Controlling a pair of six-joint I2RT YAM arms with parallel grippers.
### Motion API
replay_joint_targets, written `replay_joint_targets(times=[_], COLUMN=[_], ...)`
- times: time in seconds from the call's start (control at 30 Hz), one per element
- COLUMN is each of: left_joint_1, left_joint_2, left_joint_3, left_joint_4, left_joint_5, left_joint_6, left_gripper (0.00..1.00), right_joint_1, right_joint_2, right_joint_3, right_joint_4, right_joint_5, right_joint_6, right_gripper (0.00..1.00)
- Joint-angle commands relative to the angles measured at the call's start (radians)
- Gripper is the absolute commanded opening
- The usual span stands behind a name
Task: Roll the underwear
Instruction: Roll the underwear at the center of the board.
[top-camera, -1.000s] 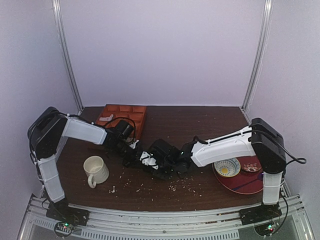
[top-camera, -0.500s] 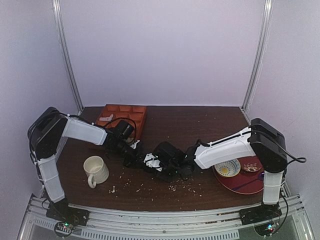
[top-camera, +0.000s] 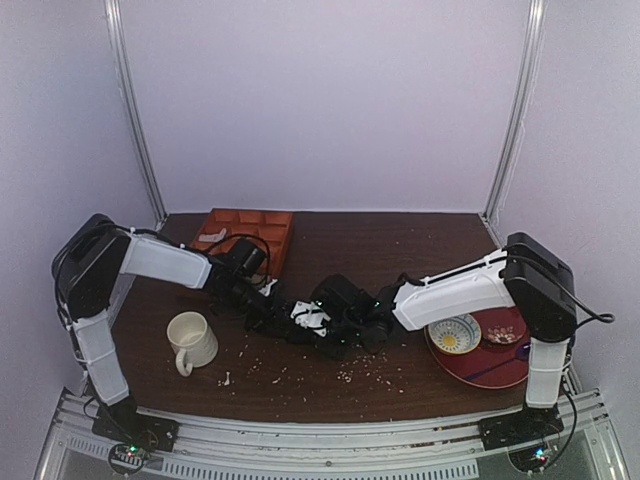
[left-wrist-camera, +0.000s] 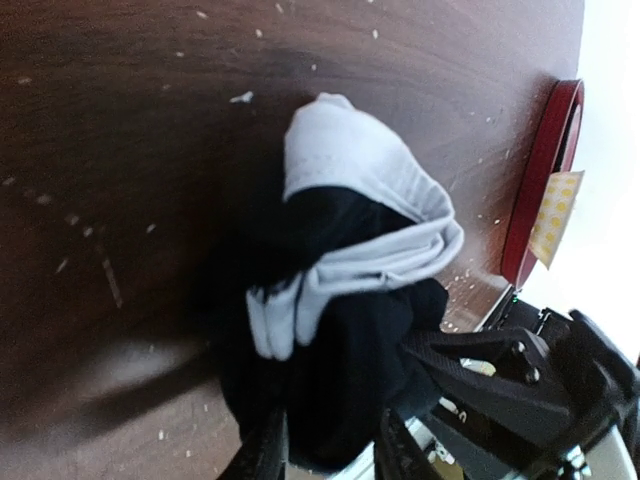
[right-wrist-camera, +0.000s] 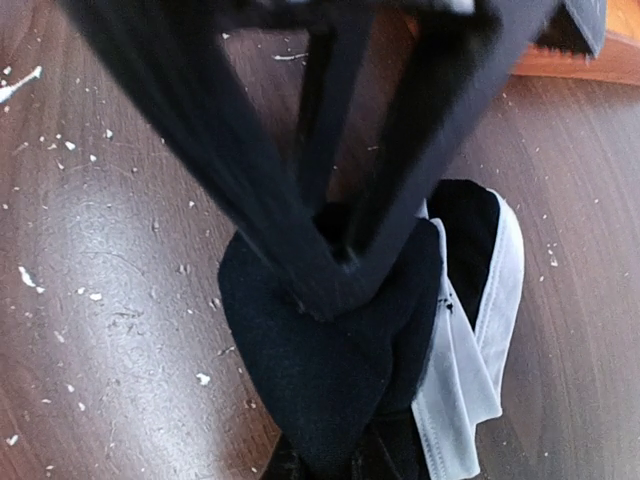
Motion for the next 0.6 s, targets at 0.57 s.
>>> replay_joint_targets(times=[0.57], left_joint_1=[0.072], left_joint_2=[-0.239], left_joint_3=[-0.042], left_joint_4=[-0.091], left_joint_5=[-0.077], left_joint_6=[0.006], left_gripper=[0.42], right_joint_1=[-0.225], right_joint_2=[0.153], right_joint_3=[0.209], right_joint_4=[-0.257], right_joint_5=[-0.623], right_joint_6=[0.238], right_gripper=[0.00])
